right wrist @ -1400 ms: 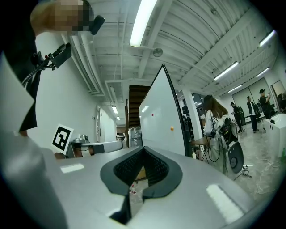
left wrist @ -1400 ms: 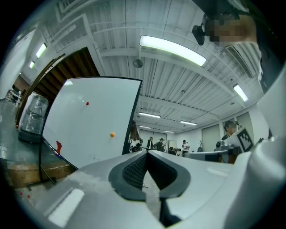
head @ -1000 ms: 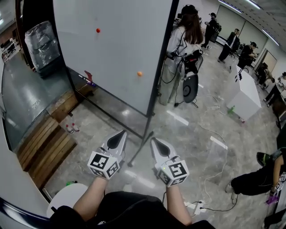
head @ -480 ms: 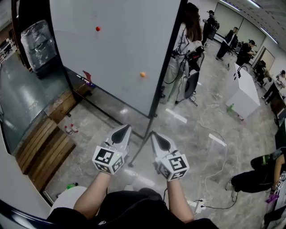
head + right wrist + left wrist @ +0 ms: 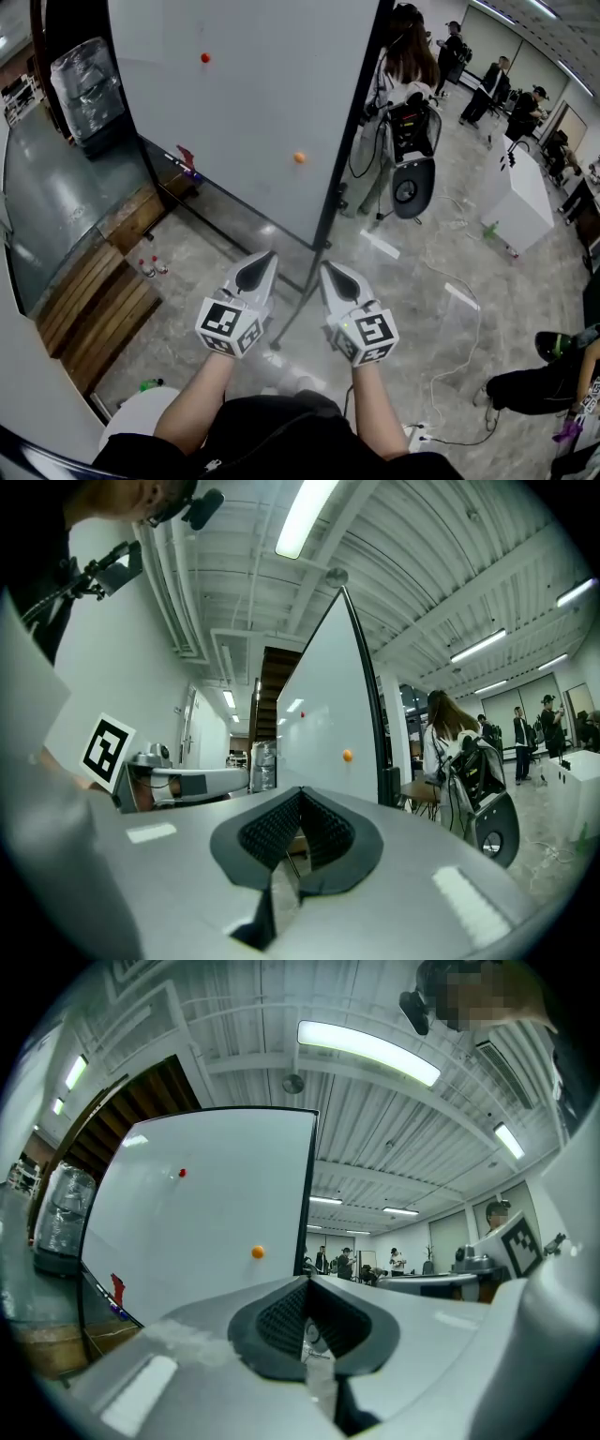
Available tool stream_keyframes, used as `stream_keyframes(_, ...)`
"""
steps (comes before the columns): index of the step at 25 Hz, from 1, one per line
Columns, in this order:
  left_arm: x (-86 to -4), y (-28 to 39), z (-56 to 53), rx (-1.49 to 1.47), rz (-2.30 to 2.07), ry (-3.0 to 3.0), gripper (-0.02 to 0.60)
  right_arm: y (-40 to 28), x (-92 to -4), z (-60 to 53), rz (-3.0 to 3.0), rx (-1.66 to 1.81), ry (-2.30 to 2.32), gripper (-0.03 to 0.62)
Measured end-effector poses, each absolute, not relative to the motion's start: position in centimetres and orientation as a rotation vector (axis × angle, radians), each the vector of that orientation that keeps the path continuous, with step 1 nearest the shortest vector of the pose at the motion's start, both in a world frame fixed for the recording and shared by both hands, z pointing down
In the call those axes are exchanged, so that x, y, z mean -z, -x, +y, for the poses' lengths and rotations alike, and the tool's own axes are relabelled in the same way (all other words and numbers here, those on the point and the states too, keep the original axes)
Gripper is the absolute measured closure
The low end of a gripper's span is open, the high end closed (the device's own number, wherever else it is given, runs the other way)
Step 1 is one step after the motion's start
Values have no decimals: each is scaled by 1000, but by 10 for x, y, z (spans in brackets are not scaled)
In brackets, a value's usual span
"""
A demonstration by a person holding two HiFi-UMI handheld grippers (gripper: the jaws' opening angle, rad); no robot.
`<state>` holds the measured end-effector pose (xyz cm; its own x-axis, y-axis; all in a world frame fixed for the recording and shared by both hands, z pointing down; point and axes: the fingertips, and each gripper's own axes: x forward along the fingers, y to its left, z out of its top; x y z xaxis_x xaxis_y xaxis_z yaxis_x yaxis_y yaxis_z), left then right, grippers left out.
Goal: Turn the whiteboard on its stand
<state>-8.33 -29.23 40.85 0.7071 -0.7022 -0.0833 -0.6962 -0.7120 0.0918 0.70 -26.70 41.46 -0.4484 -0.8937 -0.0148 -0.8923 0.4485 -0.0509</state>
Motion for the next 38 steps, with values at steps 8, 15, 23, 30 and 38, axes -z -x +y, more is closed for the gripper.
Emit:
stream_keyframes(8, -402, 57, -319, 175, -1215, -2841, 578, -39, -404, -306, 2674, -3, 1589, 585)
stream_keyframes(15, -414, 36, -347, 137, -1258, -2837, 578, -66, -404, -344, 2680, -23, 1569, 585)
stream_keyframes(23, -414, 22, -372, 113, -1293, -2822, 578, -83, -407, -392, 2709, -29, 1564, 583)
stream_keyframes(30, -418, 16, -378, 97, -1313, -2797, 578, -88, -413, -431, 2796, -105, 1521, 471)
stream_keyframes(38, -426, 19, -374, 52, -1365, -2772, 578, -85, -434, -465, 2936, -86, 1414, 315)
